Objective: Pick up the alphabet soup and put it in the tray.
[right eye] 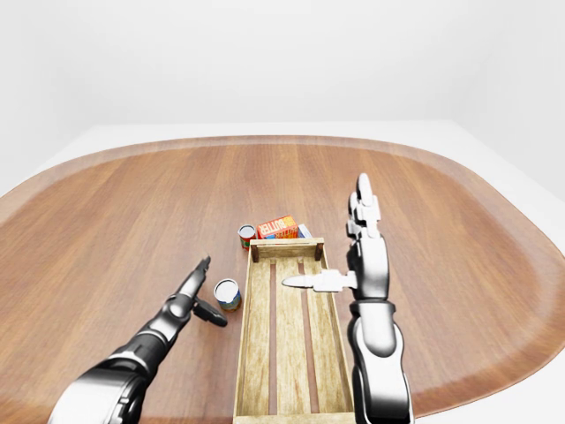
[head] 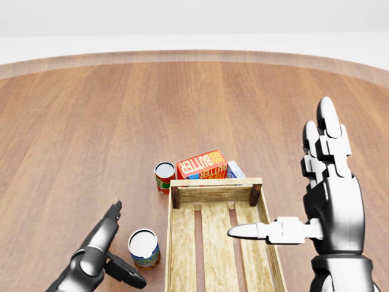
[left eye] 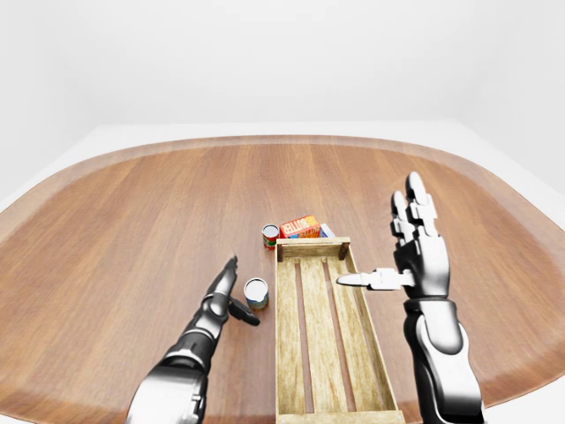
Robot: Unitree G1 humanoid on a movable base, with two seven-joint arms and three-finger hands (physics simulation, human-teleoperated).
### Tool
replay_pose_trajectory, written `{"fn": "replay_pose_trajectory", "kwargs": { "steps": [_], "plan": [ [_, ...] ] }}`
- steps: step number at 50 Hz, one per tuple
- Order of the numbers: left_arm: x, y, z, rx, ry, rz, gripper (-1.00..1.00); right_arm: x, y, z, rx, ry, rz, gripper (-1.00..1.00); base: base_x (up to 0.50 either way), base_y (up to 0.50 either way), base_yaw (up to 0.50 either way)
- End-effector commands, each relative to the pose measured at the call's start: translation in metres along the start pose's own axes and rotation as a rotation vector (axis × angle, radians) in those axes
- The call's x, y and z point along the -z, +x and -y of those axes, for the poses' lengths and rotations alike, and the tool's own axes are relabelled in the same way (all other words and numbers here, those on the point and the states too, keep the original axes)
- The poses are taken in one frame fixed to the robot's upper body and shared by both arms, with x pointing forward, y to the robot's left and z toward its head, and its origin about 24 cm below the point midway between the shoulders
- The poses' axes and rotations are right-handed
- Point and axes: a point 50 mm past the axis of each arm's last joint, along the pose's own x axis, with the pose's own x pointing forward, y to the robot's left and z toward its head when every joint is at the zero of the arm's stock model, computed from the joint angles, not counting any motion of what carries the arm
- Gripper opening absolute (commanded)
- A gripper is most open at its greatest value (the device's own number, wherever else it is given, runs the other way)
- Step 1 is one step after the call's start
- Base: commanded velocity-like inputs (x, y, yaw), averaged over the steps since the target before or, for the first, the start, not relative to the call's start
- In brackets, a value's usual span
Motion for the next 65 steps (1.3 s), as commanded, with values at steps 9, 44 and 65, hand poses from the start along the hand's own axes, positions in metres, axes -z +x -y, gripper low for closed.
{"fn": "replay_pose_trajectory", "kwargs": {
  "steps": [9, 44, 65],
  "plan": [
    [0.0001, 0.0004, 0.0006, -0.003, 0.014, -0.009, 1.00, -0.0014, -0.0003, 0.0007, 0.001, -0.001, 0.006, 1.00, 0.00, 0.00, 0.00],
    [-0.0008, 0.0007, 0.0014, -0.002, 0.037, -0.010, 1.00, 0.0012, -0.0009, -0.0002, -0.003, -0.002, -0.007, 1.00, 0.00, 0.00, 0.00],
    [0.0007, 0.0004, 0.0016, -0.008, 0.040, -0.016, 1.00, -0.0009, -0.0006, 0.0013, 0.001, -0.003, 0.003, 1.00, 0.00, 0.00, 0.00]
  ]
}}
